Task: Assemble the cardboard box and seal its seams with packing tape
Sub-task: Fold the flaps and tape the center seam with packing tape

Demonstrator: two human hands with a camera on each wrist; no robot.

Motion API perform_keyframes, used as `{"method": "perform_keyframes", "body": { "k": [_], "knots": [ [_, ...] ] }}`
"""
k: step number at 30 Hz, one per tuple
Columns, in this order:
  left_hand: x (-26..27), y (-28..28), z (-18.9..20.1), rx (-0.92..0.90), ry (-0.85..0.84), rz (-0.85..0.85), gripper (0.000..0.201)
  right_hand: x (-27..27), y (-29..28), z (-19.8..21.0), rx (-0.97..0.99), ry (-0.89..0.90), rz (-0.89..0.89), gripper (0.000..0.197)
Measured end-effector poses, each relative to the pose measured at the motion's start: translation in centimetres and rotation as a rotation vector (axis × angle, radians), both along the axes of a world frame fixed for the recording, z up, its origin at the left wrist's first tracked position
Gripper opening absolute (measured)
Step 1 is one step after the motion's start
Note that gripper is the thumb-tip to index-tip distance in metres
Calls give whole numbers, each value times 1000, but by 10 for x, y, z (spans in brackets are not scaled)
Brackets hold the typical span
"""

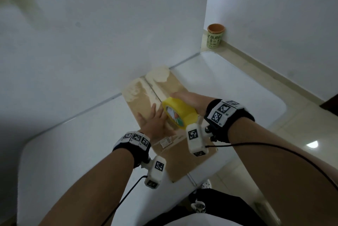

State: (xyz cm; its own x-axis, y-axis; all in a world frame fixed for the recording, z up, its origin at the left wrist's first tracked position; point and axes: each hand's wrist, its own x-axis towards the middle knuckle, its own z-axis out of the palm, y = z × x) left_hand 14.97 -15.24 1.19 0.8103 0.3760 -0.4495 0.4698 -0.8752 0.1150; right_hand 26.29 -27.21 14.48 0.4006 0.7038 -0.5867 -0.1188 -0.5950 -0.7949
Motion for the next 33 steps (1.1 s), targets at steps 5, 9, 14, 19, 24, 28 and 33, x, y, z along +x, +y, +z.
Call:
{"method": "perform_keyframes", "body": {
  "k": [5, 9, 14, 19, 24, 28, 33],
  "knots": [
    [-1, 4, 8, -61, -45, 2, 105, -5, -18, -15, -92, -3, 104, 42],
    [-6, -4, 8, -87, -130, 19, 105, -5, -38, -24, -53, 135, 143, 45],
    [-16, -14, 4, -47, -161, 163, 98, -9, -45, -29, -75, 156, 199, 38],
    [-22, -15, 5, -120, -155, 187, 98, -6, -49, -32, -112, 73, 210, 37],
    [-18, -14, 10, -167, -125, 234, 98, 2, -59, -52, -302, -57, 352, 64],
    [-18, -14, 11, -170, -136, 231, 104, 0, -65, -74, -311, -88, 309, 71],
    [-18, -13, 10, -173, -149, 253, 117, -9, -59, -84, -295, -130, 255, 71]
  ]
}}
